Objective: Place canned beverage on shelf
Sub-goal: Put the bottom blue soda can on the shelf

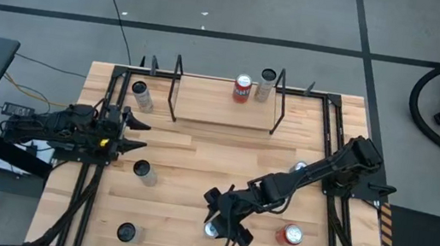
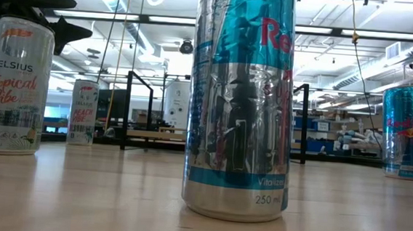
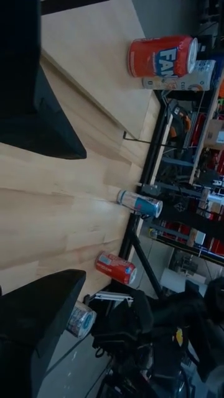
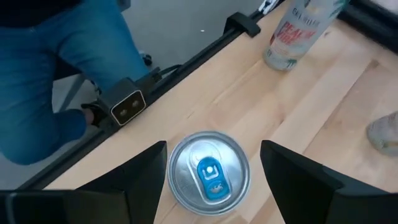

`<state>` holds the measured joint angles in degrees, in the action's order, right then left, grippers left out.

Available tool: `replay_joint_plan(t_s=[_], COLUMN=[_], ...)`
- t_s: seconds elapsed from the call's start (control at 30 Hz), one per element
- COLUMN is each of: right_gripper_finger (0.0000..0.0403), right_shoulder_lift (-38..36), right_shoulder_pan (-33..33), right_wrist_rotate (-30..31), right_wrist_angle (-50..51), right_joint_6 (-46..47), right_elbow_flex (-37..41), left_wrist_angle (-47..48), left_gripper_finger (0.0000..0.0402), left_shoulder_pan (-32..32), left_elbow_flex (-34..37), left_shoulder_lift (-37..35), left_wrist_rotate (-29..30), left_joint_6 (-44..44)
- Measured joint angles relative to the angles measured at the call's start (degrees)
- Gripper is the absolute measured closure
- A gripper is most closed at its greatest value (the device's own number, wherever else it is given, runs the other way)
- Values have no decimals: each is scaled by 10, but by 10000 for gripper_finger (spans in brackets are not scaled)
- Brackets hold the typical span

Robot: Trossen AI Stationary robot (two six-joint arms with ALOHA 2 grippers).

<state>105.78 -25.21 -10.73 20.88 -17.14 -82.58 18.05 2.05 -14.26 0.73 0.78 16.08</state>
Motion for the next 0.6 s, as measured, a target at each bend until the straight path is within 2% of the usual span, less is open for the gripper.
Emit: replay_joint_plan(t_s=[0.6], right_gripper_finger=[135], right_shoulder_lift=[0], right_shoulder_pan=[1], right_wrist_rotate=[5], right_wrist_angle=[-24], right_joint_6=[15], right_elbow_flex=[22], left_wrist_angle=[3], left_gripper_finger=[92], left_shoulder_pan=[0], left_elbow_flex=[0], left_shoulder_lift=[0], left_wrist_rotate=[0], left_joint_6=[-2])
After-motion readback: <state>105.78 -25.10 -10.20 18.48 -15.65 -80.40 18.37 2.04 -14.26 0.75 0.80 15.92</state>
